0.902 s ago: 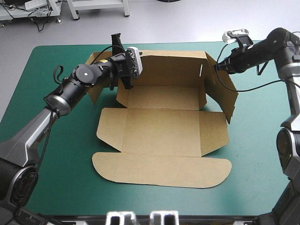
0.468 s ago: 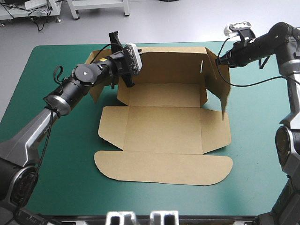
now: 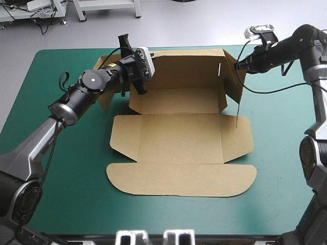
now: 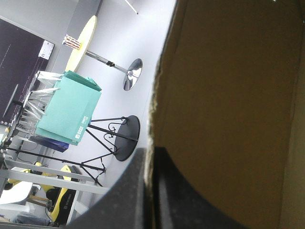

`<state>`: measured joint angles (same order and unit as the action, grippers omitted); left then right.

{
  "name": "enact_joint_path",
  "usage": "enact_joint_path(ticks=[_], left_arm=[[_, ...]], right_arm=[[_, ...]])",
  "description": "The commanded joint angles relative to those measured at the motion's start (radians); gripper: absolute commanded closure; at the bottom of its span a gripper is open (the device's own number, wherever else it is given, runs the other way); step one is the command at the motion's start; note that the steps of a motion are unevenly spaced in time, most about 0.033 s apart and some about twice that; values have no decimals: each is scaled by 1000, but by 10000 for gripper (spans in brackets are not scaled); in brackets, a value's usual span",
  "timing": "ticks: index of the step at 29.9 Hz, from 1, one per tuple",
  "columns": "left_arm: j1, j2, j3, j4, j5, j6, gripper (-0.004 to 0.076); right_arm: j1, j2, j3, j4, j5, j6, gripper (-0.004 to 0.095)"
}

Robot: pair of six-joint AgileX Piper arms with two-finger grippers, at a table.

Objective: Fold the box

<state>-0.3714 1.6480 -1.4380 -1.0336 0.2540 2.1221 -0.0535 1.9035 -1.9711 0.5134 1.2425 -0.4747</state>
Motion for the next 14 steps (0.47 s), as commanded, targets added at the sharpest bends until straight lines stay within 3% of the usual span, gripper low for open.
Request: enact_joint_path(ticks=[1, 10, 14], left_arm=[[-2, -49, -31, -31, -45, -10, 733], [-2, -28, -31, 30, 13, -7, 733], [-4, -19, -29, 75, 57, -7, 733]], right_arm=[[-4, -53, 3, 70, 7, -3, 927], [-4, -111, 201, 168, -1, -211, 925], [-4, -157, 265, 177, -79, -275, 925]])
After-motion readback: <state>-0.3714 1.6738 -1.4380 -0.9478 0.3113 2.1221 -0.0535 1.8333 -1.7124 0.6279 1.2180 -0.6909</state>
